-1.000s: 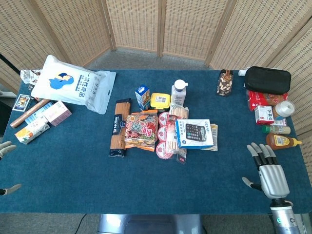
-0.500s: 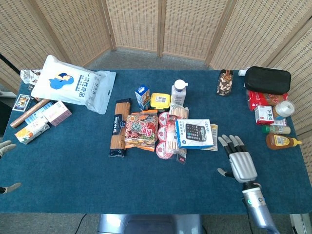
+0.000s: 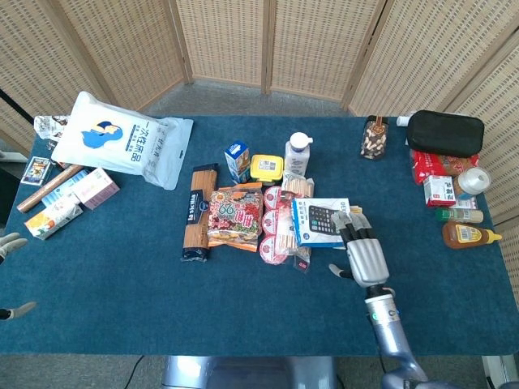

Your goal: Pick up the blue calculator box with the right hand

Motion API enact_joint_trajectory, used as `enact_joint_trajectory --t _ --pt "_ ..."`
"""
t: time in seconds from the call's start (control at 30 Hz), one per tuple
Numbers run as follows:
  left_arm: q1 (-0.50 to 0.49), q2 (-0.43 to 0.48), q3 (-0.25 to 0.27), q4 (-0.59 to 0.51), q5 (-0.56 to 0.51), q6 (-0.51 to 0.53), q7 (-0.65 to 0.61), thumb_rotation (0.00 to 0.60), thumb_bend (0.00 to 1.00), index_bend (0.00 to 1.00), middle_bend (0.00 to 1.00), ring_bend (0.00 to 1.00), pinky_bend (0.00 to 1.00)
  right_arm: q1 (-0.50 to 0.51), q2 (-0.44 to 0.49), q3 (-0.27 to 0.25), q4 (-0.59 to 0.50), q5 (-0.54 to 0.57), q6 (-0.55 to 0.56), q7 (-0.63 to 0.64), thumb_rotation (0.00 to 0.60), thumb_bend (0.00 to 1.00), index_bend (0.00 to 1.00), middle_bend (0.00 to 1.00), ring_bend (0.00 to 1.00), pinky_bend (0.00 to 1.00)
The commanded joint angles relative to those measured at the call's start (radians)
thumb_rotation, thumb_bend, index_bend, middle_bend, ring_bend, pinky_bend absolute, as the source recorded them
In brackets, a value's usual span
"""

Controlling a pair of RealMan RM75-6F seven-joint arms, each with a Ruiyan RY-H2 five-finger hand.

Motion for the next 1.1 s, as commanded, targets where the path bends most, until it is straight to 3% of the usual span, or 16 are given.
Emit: enact_joint_trajectory --t 0.03,0.77,1.1 --pt "0.0 0.002 0.0 0.003 -0.001 -0.001 -0.007 0.6 0.0 0.12 0.0 0.0 0.0 0.039 -0.065 0.021 0.062 0.015 -0.009 -0.008 0.6 0.0 0.0 0.0 0.0 0.0" --pt "0.003 0.003 0.0 0.013 0.004 0.003 -0.027 0.6 0.0 0.12 0.0 0.0 0.0 0.13 -0.094 0.087 0.097 0.106 -0.064 -0.066 0.6 0.0 0.0 0.0 0.0 0.0" --pt "0.004 0.001 0.001 0.006 0.003 0.003 -0.012 0.6 0.0 0.12 0.0 0.0 0.0 0.147 -0.13 0.07 0.162 0.112 -0.062 -0.046 0.6 0.0 0.0 0.0 0.0 0.0"
